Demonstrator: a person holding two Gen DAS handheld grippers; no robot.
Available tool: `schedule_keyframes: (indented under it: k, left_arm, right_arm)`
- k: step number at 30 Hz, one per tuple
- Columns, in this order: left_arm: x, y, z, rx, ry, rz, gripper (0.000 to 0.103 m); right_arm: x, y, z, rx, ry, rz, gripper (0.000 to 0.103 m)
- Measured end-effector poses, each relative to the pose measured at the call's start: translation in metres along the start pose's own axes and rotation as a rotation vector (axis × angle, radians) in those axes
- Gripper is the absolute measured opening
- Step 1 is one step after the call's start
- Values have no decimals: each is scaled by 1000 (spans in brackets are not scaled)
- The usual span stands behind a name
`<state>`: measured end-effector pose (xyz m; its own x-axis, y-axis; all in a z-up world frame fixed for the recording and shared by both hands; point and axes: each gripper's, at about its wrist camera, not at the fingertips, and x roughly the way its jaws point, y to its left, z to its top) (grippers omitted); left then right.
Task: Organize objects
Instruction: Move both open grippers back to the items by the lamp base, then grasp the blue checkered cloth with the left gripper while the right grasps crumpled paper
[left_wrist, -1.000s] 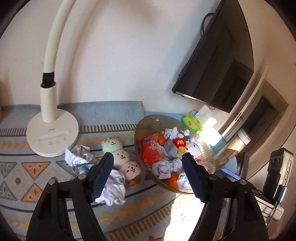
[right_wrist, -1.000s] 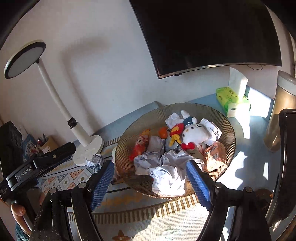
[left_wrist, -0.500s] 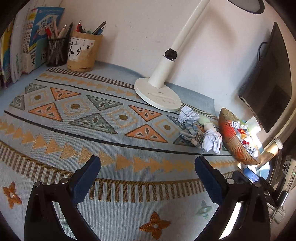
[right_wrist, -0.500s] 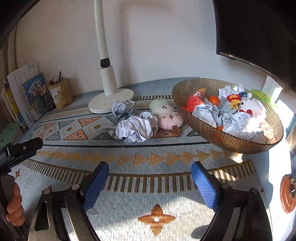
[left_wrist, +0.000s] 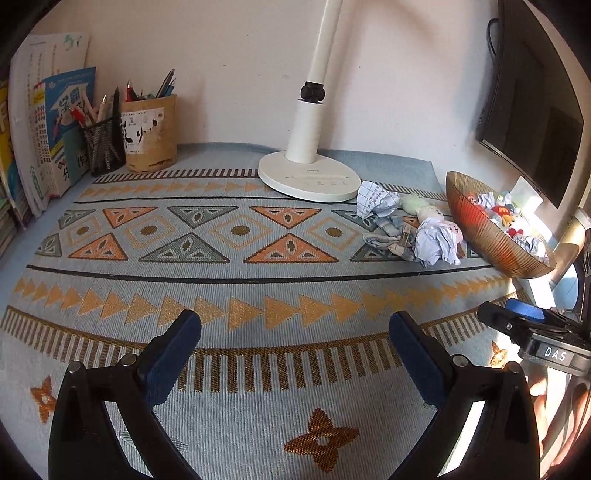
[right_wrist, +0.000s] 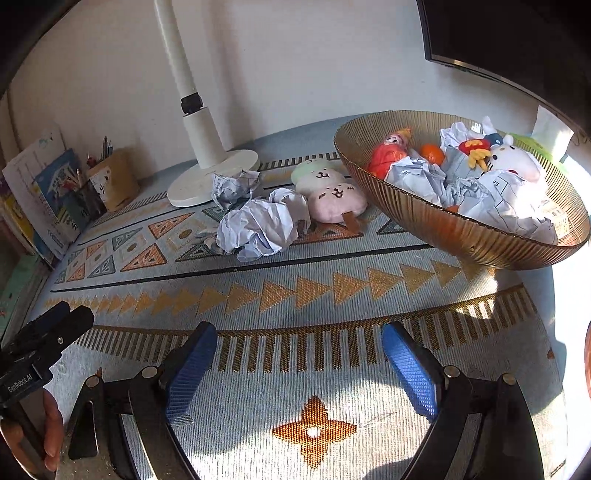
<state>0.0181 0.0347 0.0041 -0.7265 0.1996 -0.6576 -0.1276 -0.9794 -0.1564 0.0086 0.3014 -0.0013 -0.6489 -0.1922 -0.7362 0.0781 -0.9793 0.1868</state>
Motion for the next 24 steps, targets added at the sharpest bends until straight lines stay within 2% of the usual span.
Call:
schedule_keyframes:
  k: [4,7,10,12,16,18,21,22,23,24]
  left_arm:
    - [6,0,1,0,37,-7,102]
    - [13,-12,6,78,78,-36,102]
    - [12,-29,23,184,47,3,101]
    - [13,-39,38,244,26,-36,101]
    - [41,-53,54,329,86,-113,101]
    - [57,-57,55,342,108,-130,101]
    - [77,-62,59,333,137,-172,100]
    - [83,-64,61,333,147,-187,100]
    - [88,-67,62,338,157,-201,100]
    - [93,-70,63,349,166,-213,100]
  right_arm:
    - [10,-3,3,21,77,59,91]
    - [10,-3,16,101,129,139,91]
    - [9,3,41,171,146,199,91]
    - [19,7,56,201,157,174,91]
    - [45,7,75,245,159,152,91]
    - [54,4,81,264,150,164,91]
    - [70,2,83,270,184,135,90]
    - [70,3,83,258,170,130,90]
    - [69,5,83,230,154,123,85]
    - [69,8,83,199,152,128,69]
